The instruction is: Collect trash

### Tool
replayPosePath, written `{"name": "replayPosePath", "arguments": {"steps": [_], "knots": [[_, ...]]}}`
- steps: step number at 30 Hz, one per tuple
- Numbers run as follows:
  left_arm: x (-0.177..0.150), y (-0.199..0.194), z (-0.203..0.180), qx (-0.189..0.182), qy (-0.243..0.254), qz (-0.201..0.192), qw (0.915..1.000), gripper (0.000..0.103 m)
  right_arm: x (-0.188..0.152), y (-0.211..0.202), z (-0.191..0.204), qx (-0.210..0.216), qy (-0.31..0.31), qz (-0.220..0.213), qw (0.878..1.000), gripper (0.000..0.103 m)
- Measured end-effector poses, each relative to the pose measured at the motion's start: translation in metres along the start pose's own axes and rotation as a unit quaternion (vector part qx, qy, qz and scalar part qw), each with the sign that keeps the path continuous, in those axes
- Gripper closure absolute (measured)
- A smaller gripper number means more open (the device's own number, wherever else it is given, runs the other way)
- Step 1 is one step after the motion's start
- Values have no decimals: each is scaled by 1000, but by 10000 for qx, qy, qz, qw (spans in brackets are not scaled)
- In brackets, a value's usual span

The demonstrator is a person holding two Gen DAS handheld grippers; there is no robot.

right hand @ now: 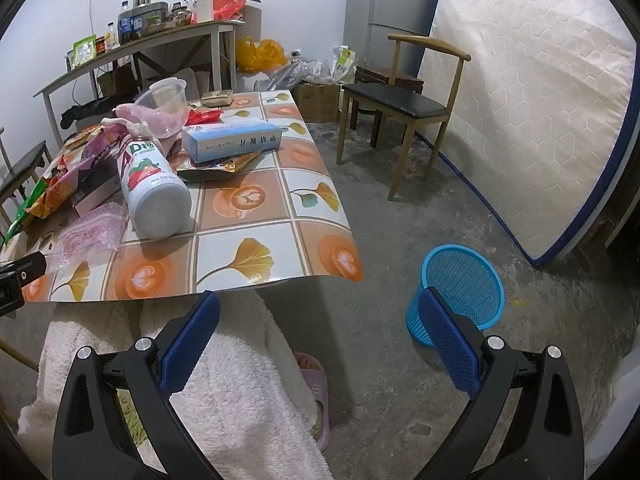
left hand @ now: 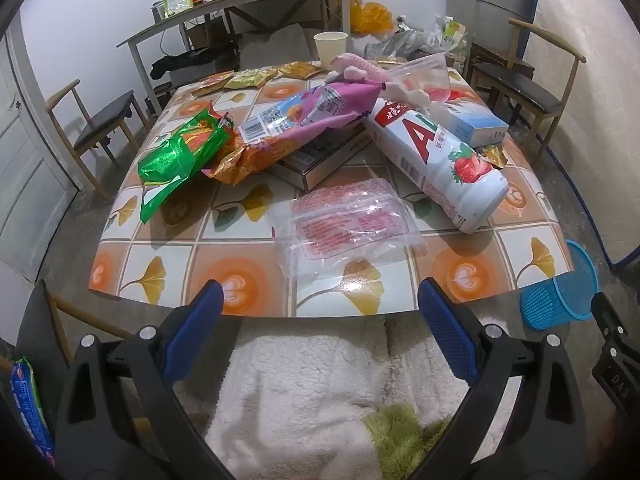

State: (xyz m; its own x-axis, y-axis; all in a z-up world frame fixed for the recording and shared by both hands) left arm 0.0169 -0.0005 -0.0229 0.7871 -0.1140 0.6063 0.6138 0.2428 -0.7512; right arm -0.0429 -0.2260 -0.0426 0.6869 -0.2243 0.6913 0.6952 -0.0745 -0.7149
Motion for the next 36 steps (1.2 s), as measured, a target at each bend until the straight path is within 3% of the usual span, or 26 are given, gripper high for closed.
{"name": "replayPosePath", "arguments": {"steps": [36], "knots": [[-3,7,11,101,-1,18,9999,9,-2,4,-1,42,81,11,10000,6]]}}
Point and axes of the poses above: each gripper's, at about its wrist camera, not at the fingertips, and y roughly the way its jaws point, z to its left, x to its top, the point moved 3 cm from there along y, roughly the way its jaws point, and after that the axes turned 14 degrees about x, right-handed, at the moved point
